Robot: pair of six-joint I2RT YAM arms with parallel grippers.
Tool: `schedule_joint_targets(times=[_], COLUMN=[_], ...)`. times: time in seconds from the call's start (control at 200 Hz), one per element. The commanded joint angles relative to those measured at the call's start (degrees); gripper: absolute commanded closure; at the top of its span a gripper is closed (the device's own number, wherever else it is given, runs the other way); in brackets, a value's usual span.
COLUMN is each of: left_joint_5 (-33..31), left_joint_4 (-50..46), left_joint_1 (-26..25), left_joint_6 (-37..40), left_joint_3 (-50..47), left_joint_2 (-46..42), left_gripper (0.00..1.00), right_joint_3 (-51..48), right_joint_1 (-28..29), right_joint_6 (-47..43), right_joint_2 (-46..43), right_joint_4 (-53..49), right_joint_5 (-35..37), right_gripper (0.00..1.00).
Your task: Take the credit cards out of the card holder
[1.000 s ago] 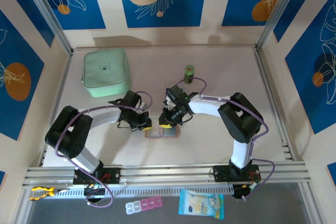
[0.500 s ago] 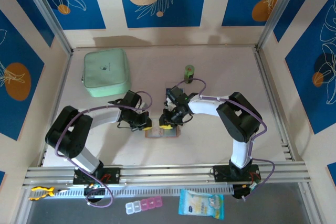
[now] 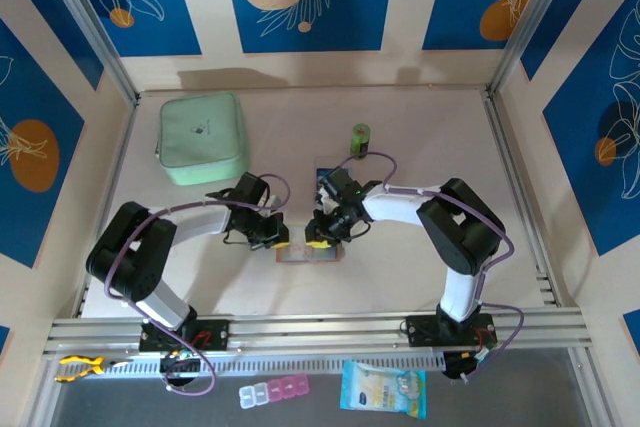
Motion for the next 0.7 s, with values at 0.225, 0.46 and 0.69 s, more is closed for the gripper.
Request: schedule_joint_targets(times=[0.225,0.46,0.69], left_joint_5=[-1.5,-1.4,-1.5], left_joint_4=[-1.9,-1.6,-1.7], left_joint_1=[-0.3,-0.3,-0.2], left_joint_6=[0.9,0.7,0.8], left_joint_3=[-1.0,-1.1,-1.2], left_joint_2=[1.3,1.3,1.2], left_gripper=[1.00,1.00,1.00], right_joint_3=[-2.0,-3.4,-4.2], right_joint_1=[-0.7,-0.9,-1.4], right_joint_6=[1.0,1.4,1.8], right_joint_2=[-1.7,-3.8,-4.3], right_joint_4=[2.5,4.7,3.5], right_joint_5=[-2.5,-2.5,-1.5], right_gripper=[0.76,0.76,0.76])
